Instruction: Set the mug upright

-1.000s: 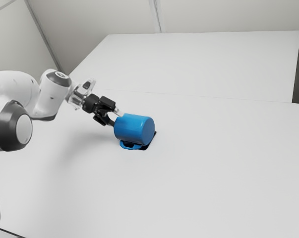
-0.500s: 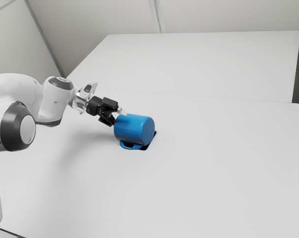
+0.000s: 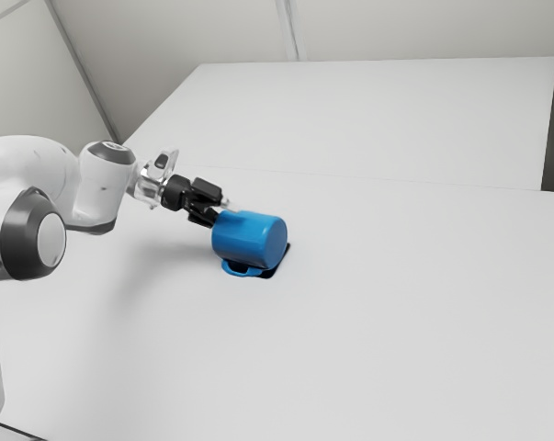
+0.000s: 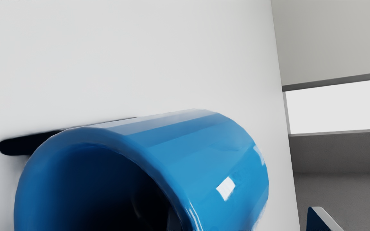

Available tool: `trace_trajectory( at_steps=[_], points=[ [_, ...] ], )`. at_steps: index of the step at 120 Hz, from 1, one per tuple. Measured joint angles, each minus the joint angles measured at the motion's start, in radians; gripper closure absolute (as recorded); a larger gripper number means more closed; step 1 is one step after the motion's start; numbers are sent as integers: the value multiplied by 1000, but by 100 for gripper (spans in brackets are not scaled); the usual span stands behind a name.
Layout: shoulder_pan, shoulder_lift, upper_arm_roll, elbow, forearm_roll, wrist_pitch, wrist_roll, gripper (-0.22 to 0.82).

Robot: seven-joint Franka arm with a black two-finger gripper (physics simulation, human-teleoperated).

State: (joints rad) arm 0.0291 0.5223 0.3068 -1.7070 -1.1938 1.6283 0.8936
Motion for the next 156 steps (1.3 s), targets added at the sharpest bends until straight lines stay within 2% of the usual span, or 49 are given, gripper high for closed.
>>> trace_trajectory(
  at_steps=[10,20,46,73,96,112,122,140,156],
  points=[
    [0,0,0,-1,-2,2,2,44],
    [-1,0,0,-1,-12,1,3,57],
    [-2,1,-7,-4,-57,-5,5,72],
    [-5,-12,-11,-30,-83,-9,6,77],
    [-15,-81,-14,-34,-31,23,-18,78],
    [-59,-191,-15,-39,132,134,-79,78],
    [-110,-249,-15,-87,262,245,-136,78],
    [-189,-289,-14,-122,542,419,-270,78],
    [-263,-313,-14,-143,774,507,-417,78]
  ],
)
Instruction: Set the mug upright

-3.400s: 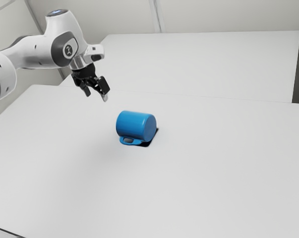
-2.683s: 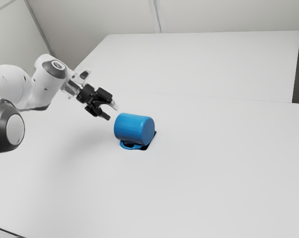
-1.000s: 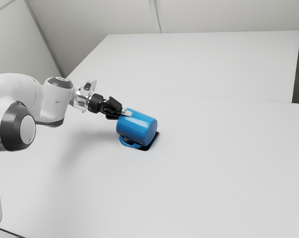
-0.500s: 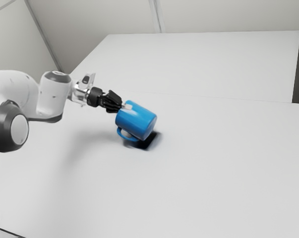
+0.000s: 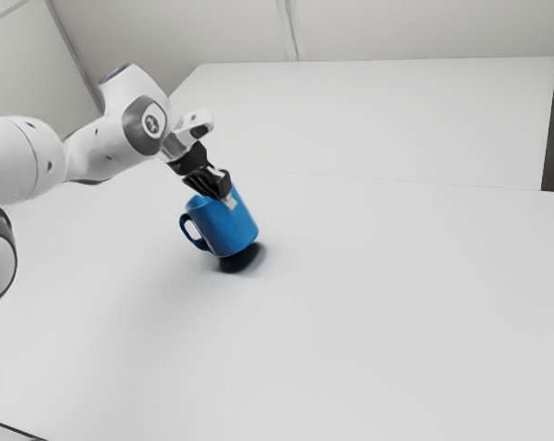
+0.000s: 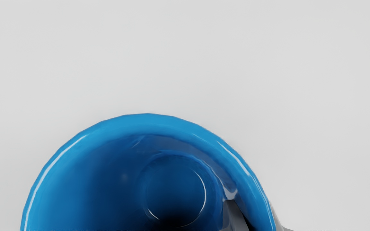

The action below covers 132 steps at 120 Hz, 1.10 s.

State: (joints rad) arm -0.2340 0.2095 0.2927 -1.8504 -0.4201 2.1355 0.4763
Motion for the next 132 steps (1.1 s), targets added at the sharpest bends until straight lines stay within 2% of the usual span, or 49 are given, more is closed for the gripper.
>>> trace_trajectory(
  at_steps=[29,66,132],
  points=[
    [-55,-61,0,-92,233,74,-260,78],
    [-100,-140,0,-210,389,127,-526,78],
    [-169,-237,-4,-401,602,329,-787,78]
  ],
)
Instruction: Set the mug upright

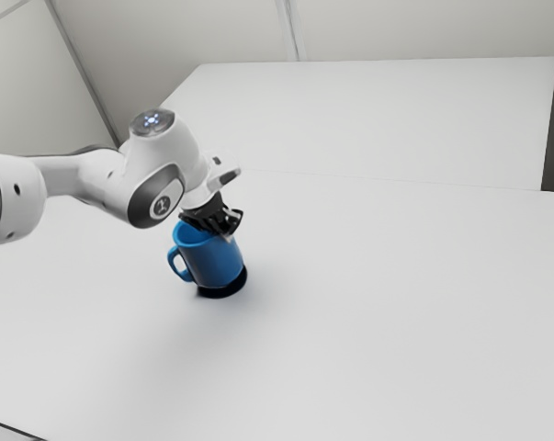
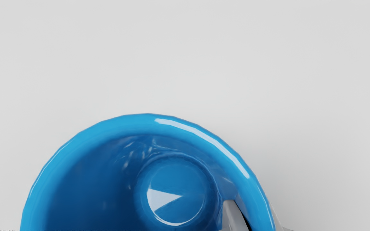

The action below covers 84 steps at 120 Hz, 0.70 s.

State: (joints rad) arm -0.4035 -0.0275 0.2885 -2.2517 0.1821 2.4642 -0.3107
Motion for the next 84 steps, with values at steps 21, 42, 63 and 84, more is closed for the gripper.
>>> trace_trajectory(
  at_steps=[21,42,63,84],
  points=[
    [7,-3,1,-22,13,20,-46,78],
    [33,17,-3,-24,15,28,-82,78],
    [34,31,14,-36,12,31,-111,78],
    [46,48,6,-4,3,24,-107,44]
  ],
)
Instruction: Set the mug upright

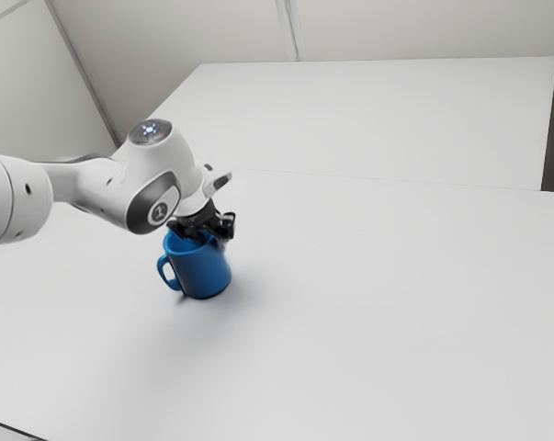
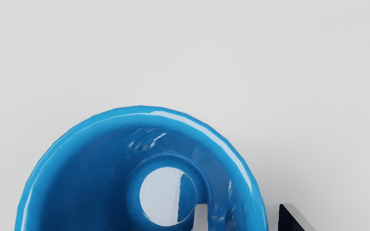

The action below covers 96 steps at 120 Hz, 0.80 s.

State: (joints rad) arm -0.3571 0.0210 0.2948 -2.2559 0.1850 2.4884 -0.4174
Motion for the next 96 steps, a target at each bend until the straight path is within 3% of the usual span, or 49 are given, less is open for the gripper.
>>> trace_trajectory(
  at_steps=[15,34,65,96],
  points=[
    [-12,0,0,17,-11,-9,9,24],
    [-43,-8,4,58,-48,-30,30,12],
    [-90,-13,10,201,-108,-157,102,3],
    [-104,-22,7,516,-133,-476,260,1]
  ],
)
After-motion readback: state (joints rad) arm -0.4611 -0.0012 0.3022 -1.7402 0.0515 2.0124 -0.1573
